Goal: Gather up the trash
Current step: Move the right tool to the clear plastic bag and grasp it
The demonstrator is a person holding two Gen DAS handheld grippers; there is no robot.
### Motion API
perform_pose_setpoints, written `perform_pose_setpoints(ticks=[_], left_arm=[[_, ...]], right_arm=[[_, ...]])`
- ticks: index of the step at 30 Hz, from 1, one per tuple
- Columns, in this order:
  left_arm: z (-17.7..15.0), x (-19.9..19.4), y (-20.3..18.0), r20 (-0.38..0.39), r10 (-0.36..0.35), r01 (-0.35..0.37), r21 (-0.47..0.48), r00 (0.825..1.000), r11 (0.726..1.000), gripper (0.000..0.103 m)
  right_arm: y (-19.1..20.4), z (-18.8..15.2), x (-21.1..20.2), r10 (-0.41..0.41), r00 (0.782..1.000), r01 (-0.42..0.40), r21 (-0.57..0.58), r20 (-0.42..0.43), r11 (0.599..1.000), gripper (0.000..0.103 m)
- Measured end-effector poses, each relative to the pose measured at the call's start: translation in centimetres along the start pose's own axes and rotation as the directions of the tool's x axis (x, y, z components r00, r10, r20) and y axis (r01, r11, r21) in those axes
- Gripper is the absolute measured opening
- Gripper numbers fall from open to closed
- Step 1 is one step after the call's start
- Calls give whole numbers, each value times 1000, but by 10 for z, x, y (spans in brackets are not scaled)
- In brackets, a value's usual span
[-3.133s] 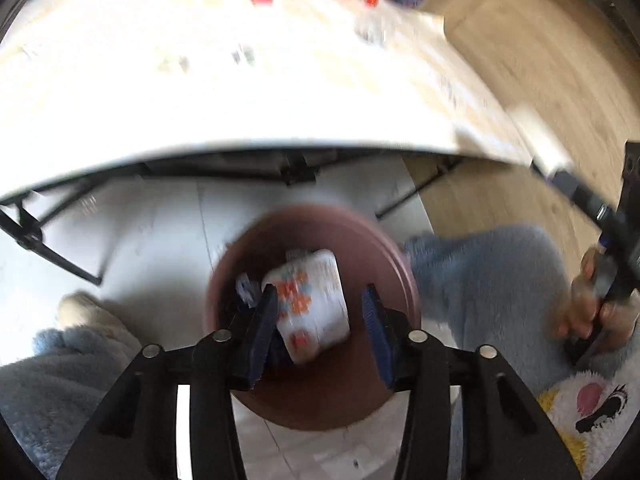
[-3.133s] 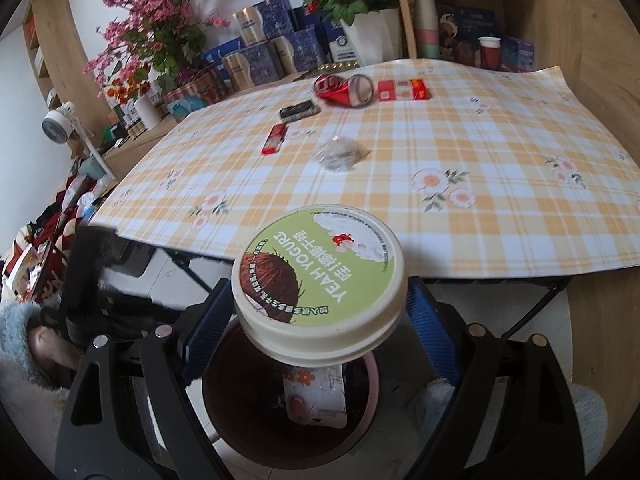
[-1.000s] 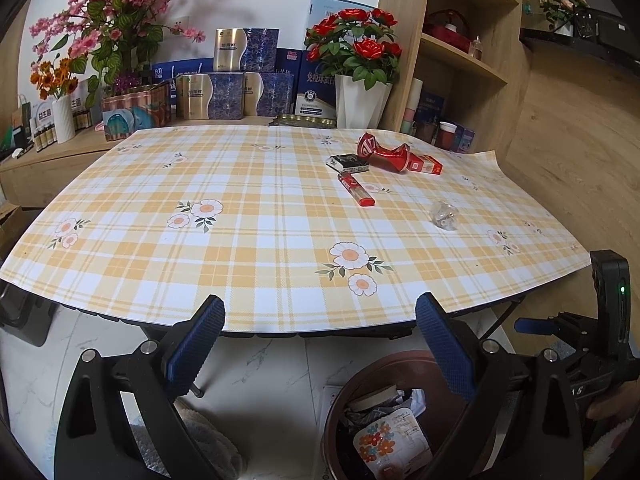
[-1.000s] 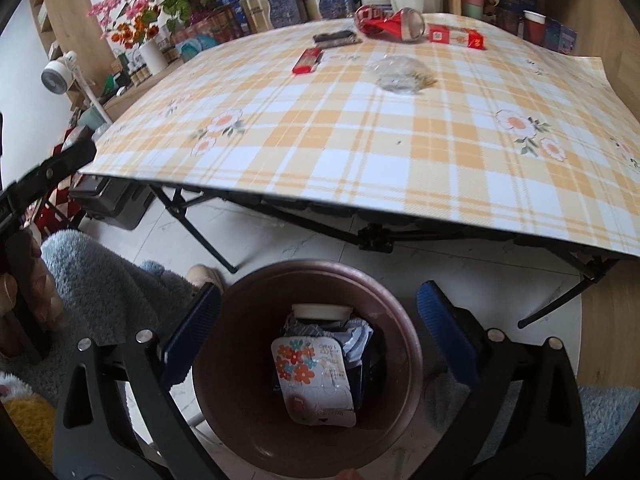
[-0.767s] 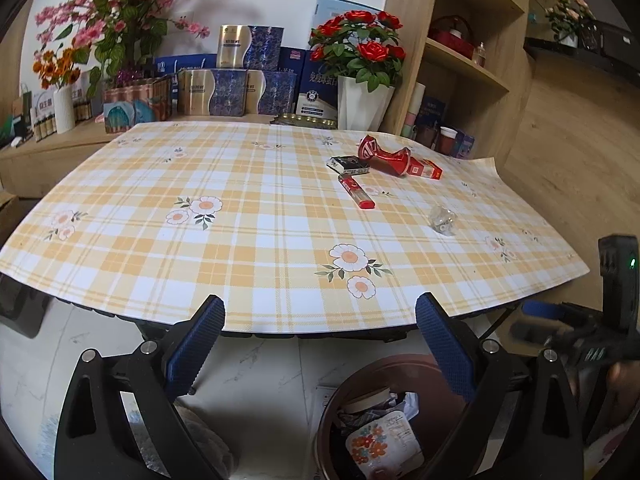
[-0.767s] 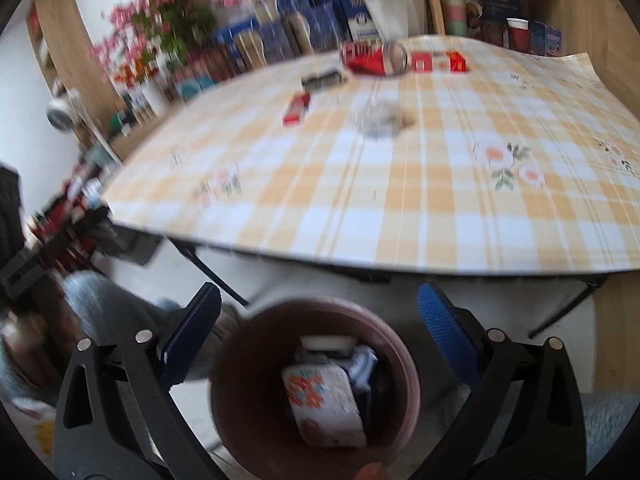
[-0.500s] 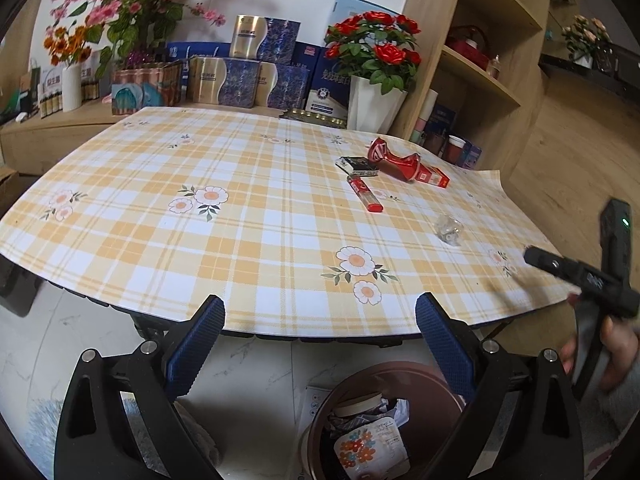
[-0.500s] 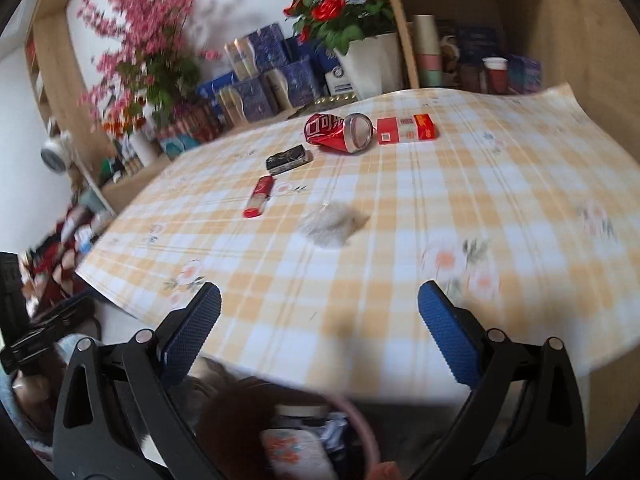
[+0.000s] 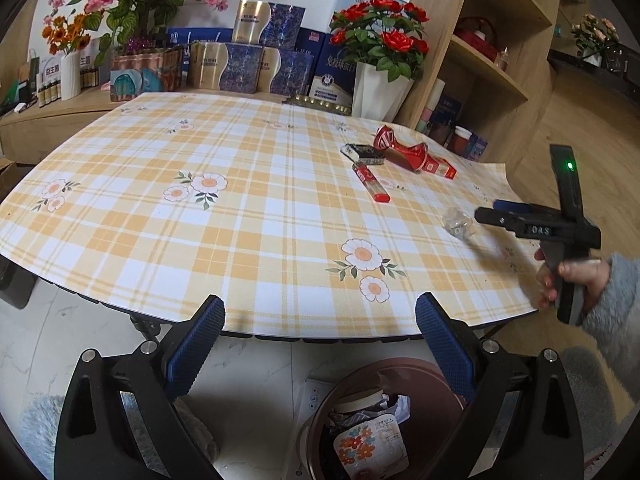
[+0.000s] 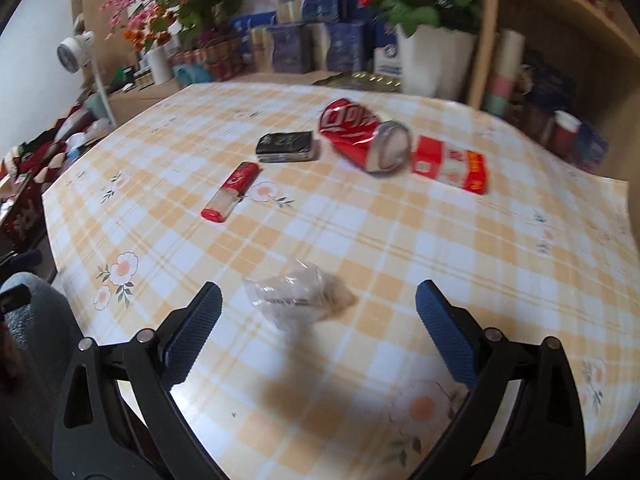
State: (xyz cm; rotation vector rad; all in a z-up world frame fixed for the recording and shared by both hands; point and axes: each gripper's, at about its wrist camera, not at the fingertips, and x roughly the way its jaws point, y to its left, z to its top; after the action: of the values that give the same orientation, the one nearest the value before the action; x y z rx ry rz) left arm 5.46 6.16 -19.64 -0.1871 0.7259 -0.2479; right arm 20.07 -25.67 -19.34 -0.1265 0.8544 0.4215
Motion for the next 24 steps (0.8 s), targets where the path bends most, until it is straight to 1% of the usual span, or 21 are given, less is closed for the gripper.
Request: perform_pose_setpoints(ticks=[1,3,5,7,8,10,11,12,14,16,18,20,22,23,24], left_arm=[[0,2,0,-5,1,-1,0,1000,1000,94],[1,4,-1,-10,-3,3,-1,1000,1000,94],[3,4,-1,-14,-27,26,-4,1000,1000,94],[6,2,0,-7,-43,43,-9,999,999,94],[7,2,0,-10,-48,48,-13,999,999,94],[10,5,1,-25,-61,60,-23,998,998,94],[11,7,1,-36,-64,64,-26,997,998,94],[13,9,0,-46,-64,63,-25,997,998,94],[16,14,-1,-63,-58,57,-19,996,998,94],[19,19,-1,-80,-58,56,-18,995,998,93],[24,24,-4,-94,-47,46,-14,994,999,90],[31,32,-7,-111,-32,31,-11,993,999,88],[40,40,-10,-120,-46,44,-22,992,999,84],[45,45,-12,-127,-51,48,-24,991,999,80],[49,50,-15,-136,-58,55,-26,989,998,72]], right_arm=[[1,2,6,12,1000,-13,-11,-20,1000,87],[5,3,15,18,998,-20,-47,-55,999,86],[8,4,22,30,996,-36,-84,-81,996,85],[12,3,28,48,994,-59,-115,-98,992,81],[13,1,31,52,993,-64,-119,-104,991,79],[12,-1,35,52,992,-65,-119,-116,991,68],[12,-1,37,54,991,-69,-117,-121,991,67],[12,-1,37,57,991,-71,-117,-117,991,64],[12,-2,35,69,992,-83,-124,-108,989,62],[16,-4,32,81,993,-94,-149,-89,984,56],[22,-6,26,85,995,-93,-179,-50,979,56],[20,-7,21,76,997,-77,-173,-16,982,55],[12,-7,13,67,997,-62,-127,31,990,55],[9,-7,12,66,997,-61,-110,42,992,55],[3,-7,9,61,996,-56,-75,62,996,54]])
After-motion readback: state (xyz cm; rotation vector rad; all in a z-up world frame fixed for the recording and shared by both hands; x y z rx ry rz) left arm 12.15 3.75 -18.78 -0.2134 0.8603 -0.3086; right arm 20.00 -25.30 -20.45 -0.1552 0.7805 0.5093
